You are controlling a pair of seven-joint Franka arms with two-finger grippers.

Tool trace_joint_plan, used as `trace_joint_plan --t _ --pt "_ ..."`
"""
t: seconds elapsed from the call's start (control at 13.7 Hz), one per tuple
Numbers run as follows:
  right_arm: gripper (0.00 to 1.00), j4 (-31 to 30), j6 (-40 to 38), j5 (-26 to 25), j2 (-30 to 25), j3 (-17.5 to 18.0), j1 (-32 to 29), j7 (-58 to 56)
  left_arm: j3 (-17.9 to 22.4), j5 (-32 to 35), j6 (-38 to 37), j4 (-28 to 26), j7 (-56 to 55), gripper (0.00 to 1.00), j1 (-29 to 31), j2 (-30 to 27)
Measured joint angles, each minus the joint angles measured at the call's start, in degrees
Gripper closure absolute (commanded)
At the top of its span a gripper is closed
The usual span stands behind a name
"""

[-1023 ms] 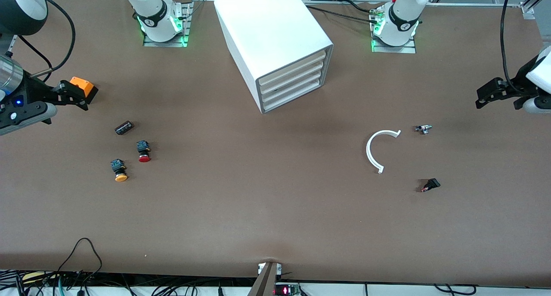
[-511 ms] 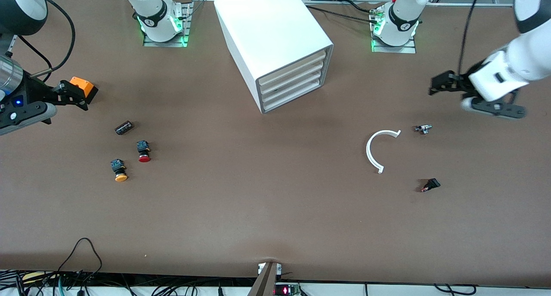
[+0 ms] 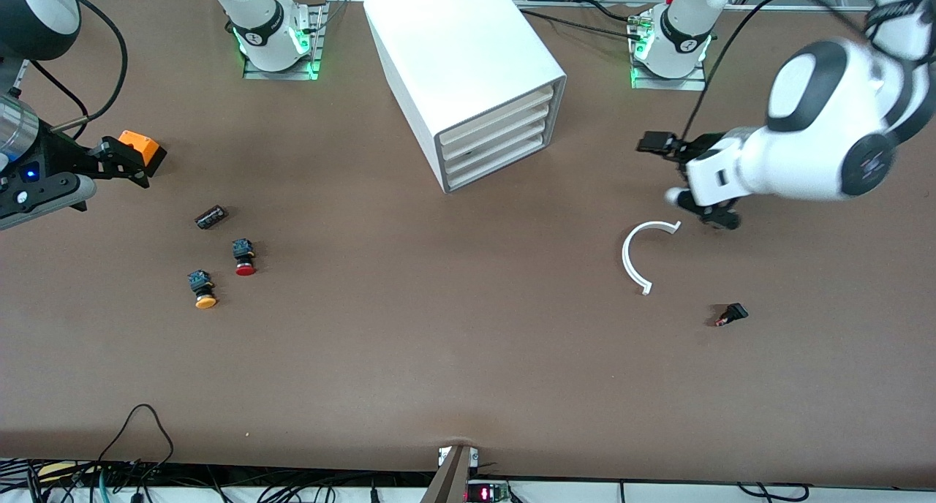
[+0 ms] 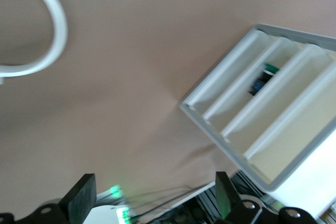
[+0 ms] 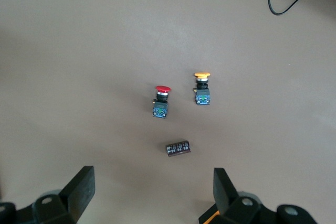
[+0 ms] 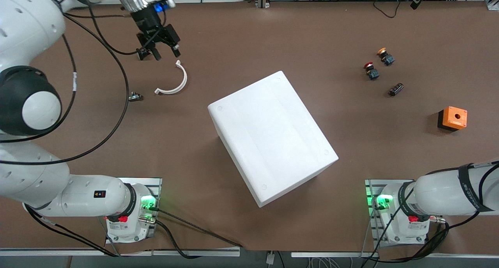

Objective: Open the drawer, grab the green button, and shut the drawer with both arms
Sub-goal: 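Hook the left gripper onto the drawer front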

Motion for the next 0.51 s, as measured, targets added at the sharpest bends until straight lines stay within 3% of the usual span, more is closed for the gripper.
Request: trace_joint_plan --t 0.29,0.51 --pt "0.00 0.0 0.0 0.0 0.0 0.0 0.0 0.0 -0.4 -12.1 0.2 -0.7 16.5 0.09 0.1 10.4" --pt "0.00 0.0 0.0 0.0 0.0 0.0 0.0 0.0 -0.4 -17.4 1.3 -1.1 26.2 0.11 0.2 17.4"
